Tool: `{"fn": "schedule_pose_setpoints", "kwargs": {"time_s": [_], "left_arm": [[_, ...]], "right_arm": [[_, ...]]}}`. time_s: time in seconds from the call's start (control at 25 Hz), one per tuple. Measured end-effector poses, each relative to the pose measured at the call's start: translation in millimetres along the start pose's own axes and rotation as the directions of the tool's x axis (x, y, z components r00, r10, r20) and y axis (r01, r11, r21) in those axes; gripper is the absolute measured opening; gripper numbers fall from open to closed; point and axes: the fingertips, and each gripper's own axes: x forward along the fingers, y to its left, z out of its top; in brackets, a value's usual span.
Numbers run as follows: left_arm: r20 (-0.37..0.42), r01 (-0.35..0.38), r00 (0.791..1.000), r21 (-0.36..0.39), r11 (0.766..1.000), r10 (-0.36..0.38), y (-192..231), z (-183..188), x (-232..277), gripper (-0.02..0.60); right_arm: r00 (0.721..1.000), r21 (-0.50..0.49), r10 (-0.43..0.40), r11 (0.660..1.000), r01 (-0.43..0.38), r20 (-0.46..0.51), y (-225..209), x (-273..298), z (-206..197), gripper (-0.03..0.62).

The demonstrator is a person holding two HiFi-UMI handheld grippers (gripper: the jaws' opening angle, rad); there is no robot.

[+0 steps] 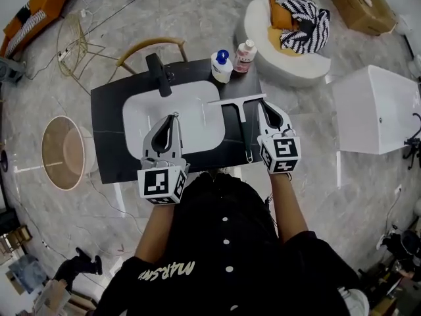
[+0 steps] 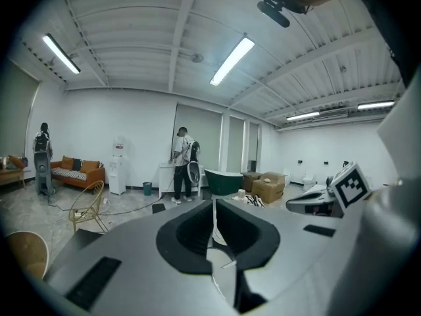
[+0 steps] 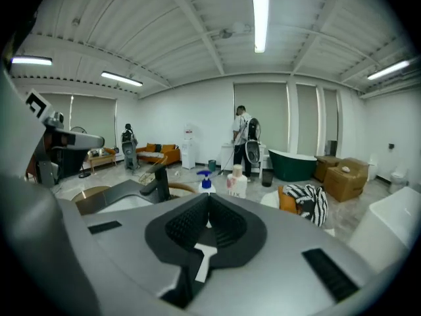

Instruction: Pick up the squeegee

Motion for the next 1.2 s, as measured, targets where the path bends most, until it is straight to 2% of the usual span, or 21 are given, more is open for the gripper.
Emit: {"fn": "schedule_pose_setpoints", "kwargs": {"time_s": [0.2,0.4,0.56,0.72,0.84,1.04,1.08,1.2], "left_arm": [[-0.022,0.036,0.999,-0.002,0.999,-0.036,-4.6,-17.3,9.7,0.021],[-0.072,0.071,0.995,-0.027,0.997,-0.073,-14.5,-40.6,16.6,0.021],[-0.094,0.086,0.991,-0.041,0.995,-0.09,-16.6,-55.4,23.4,0.021],[-0.134,0.09,0.986,-0.057,0.994,-0.097,-18.5,-69.8,24.8,0.021],[-0.148,0.094,0.984,-0.061,0.994,-0.102,-19.7,-76.9,26.7,0.021],[-0.168,0.089,0.981,-0.067,0.994,-0.099,-20.2,-86.1,29.7,0.021],[-0.169,0.089,0.981,-0.068,0.994,-0.099,-20.9,-86.4,29.9,0.021],[-0.17,0.089,0.98,-0.064,0.994,-0.099,-23.1,-85.9,30.3,0.021]], "right_arm": [[0.983,0.008,-0.008,1.0,0.009,-0.183,5.3,39.1,-80.7,0.001],[0.934,0.017,-0.004,1.0,0.011,-0.356,12.9,67.2,-157.5,0.136],[0.893,0.016,0.008,1.0,-0.001,-0.45,21.3,77.0,-201.9,0.201],[0.877,0.01,-0.014,1.0,0.022,-0.481,25.1,77.5,-227.8,0.21],[0.882,0.003,-0.031,0.999,0.037,-0.47,25.1,79.9,-234.4,0.208],[0.903,0.063,-0.012,0.997,0.044,-0.429,29.6,80.8,-235.5,0.128],[0.904,0.071,-0.013,0.996,0.048,-0.427,29.0,80.4,-235.7,0.106],[0.899,0.077,-0.017,0.995,0.056,-0.438,25.0,80.1,-236.3,0.094]]}}
